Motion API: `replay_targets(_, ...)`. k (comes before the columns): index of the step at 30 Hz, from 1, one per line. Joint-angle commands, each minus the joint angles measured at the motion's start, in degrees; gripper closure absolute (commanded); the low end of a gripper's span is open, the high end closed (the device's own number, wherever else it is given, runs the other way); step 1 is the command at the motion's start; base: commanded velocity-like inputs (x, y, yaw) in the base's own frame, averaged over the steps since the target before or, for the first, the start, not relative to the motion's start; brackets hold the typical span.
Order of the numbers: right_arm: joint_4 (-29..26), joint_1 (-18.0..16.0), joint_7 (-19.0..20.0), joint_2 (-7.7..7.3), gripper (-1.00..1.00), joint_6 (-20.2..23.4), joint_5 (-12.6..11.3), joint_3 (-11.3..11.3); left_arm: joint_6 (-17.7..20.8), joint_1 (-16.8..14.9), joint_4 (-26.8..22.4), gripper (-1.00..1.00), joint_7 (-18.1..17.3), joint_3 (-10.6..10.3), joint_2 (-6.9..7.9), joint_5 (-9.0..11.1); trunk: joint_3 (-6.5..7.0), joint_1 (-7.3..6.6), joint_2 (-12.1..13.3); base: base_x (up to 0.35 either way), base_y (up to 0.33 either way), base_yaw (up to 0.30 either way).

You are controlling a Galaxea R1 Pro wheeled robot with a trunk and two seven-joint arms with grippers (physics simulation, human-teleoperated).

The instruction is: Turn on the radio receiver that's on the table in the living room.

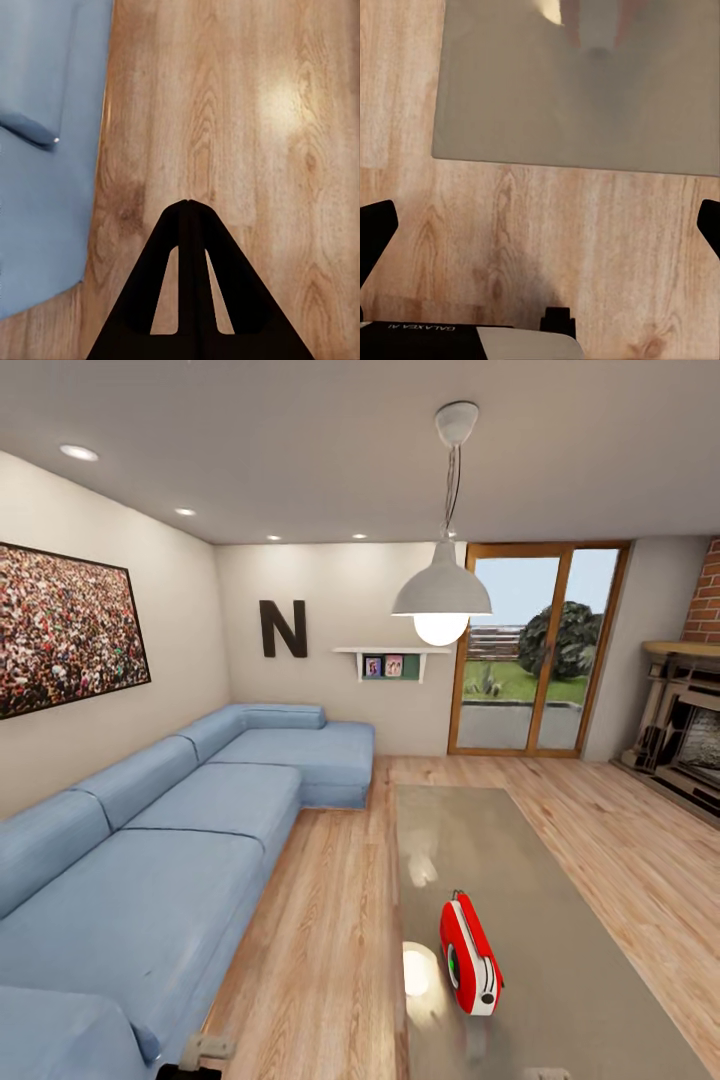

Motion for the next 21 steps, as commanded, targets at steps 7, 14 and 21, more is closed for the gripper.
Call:
replay_targets(7, 0.00, 0.00, 0.00, 0.65, -1.00, 0.00, -0.01, 0.00, -0.03, 0.00, 0.12, 1.00, -0.07, -0.03, -0.10, 0.15, 0.01, -0.01, 0.02, 0.000, 0.000, 0.000)
replay_targets(14, 0.00, 0.00, 0.00, 0.66, -1.00, 0.00, -0.01, 0.00, -0.03, 0.00, 0.14, 1.00, -0.08, -0.06, -0.14, 0.18, 0.01, -0.01, 0.02, 0.000, 0.000, 0.000)
replay_targets(21, 0.00, 0.00, 0.00, 0.66, -1.00, 0.00, -0.01, 0.00, -0.03, 0.00, 0.15, 1.00, -0.09, -0.04, -0.14, 0.17, 0.01, -0.01, 0.02, 0.000, 0.000, 0.000)
